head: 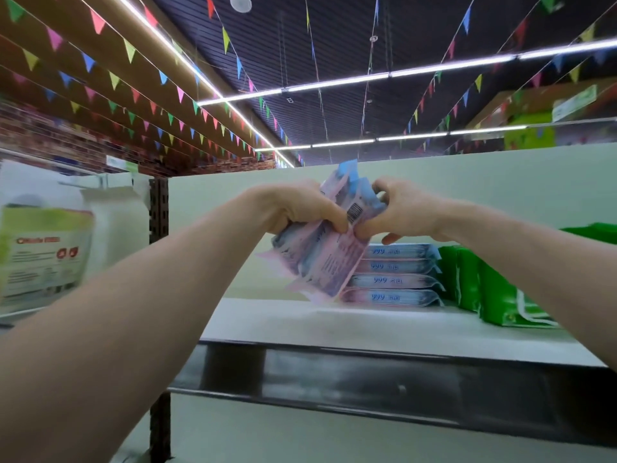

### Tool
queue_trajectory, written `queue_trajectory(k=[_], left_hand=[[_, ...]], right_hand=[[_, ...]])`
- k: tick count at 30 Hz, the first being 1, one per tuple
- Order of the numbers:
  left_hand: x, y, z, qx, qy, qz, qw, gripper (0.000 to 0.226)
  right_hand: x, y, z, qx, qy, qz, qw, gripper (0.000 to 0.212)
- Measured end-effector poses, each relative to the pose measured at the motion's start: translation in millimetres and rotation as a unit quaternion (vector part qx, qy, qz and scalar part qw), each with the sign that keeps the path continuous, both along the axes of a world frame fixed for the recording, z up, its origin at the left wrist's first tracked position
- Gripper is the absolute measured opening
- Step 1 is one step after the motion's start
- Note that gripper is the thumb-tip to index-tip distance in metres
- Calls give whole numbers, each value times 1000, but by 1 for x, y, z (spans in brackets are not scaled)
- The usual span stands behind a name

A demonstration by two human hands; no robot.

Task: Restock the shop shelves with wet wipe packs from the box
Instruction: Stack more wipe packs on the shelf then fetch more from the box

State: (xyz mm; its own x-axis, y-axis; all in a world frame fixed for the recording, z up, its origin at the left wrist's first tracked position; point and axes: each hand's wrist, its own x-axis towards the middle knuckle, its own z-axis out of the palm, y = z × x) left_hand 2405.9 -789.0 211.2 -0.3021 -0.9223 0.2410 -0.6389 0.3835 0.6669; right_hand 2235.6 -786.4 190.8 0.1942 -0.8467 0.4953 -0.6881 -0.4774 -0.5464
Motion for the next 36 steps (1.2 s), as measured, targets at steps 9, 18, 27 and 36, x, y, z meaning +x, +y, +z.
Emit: queue_trajectory(k=[9, 18, 27, 36], left_hand=[[42, -10, 0, 95, 60, 6, 994, 38], [56, -13, -11, 183, 210, -88, 956, 45], [-1, -36, -2, 44, 206, 34, 977, 41], [-35, -65, -16, 3, 63, 49, 997, 33]], right_hand=[[-22, -5, -5, -48, -41, 14, 998, 9], [-27, -17, 3, -123, -128, 8, 984, 21], [-52, -21, 10, -100, 147, -197, 964, 17], [-59, -44, -2, -28, 303, -256, 918, 16]])
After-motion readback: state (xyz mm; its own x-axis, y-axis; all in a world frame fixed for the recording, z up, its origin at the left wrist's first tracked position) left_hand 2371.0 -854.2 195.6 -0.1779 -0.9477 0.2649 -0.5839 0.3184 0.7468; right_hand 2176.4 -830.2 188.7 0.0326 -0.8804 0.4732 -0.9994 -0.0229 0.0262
